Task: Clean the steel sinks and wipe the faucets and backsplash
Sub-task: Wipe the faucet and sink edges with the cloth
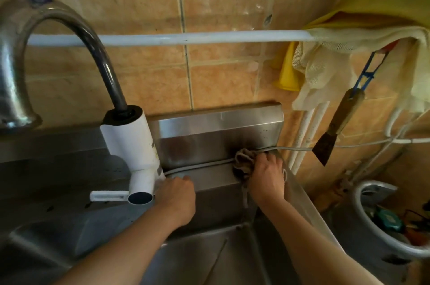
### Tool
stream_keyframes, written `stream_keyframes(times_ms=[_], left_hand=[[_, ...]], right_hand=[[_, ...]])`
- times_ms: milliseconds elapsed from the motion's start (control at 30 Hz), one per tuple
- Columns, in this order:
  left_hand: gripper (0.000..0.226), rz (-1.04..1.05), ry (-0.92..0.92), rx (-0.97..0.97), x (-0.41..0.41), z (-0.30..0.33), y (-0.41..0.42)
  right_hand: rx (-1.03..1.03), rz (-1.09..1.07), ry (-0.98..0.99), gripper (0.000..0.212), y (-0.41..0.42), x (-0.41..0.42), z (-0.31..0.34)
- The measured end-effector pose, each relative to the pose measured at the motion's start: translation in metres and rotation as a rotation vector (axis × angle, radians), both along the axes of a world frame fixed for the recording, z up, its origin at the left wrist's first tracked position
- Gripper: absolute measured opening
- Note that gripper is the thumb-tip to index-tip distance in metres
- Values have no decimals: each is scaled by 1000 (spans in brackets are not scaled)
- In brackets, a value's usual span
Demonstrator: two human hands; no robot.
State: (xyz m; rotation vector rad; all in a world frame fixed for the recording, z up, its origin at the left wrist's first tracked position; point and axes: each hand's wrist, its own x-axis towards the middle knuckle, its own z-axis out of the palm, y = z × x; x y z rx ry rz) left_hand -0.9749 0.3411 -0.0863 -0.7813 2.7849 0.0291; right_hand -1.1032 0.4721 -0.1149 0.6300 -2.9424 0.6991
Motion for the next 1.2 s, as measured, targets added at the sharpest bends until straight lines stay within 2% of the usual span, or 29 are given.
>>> stream_keyframes(times_ms=[100, 167, 200, 300, 367, 500, 633, 800, 867, 933, 1033, 1133, 1200], left_hand=[[26, -26, 0, -2, 4, -1, -2], [25, -34, 12, -15, 5, -3, -3], [25, -36, 18, -17, 6, -4, -3], [23, -58, 27, -22, 6, -6, -5], [22, -74, 22, -45, 4, -5, -7], [21, -103, 6, -66, 3, -3, -11], [23, -95, -1, -74, 5, -4, -9], [24, -98, -14, -98, 5, -4, -5], [27, -108, -22, -109, 5, -4, -4], [29, -119, -22, -110, 5, -5, -4], [33, -118, -40, -101, 8, -8, -5], [33, -103, -31, -88, 8, -10, -5], [39, -109, -46, -102, 9, -10, -1]], right_hand=[[-509, -195, 35, 25, 5, 3, 9], [-713, -306, 32, 28, 0, -8, 24], [-752, -332, 8, 36, -4, -17, 31], [-697, -276, -115, 71, -23, -31, 38], [-644, -257, -209, 80, -40, -24, 34], [-588, -188, -240, 82, -71, 10, 13], [-590, -80, -334, 72, -70, 23, 2], [-675, -259, -429, 80, -65, -9, 24], [-673, -338, -415, 88, -65, -15, 27], [-704, -377, -380, 85, -68, -16, 26], [-708, -373, -290, 70, -67, -8, 23], [-731, -274, -75, 42, -47, -5, 22], [-785, -253, 49, 40, -34, -16, 33]])
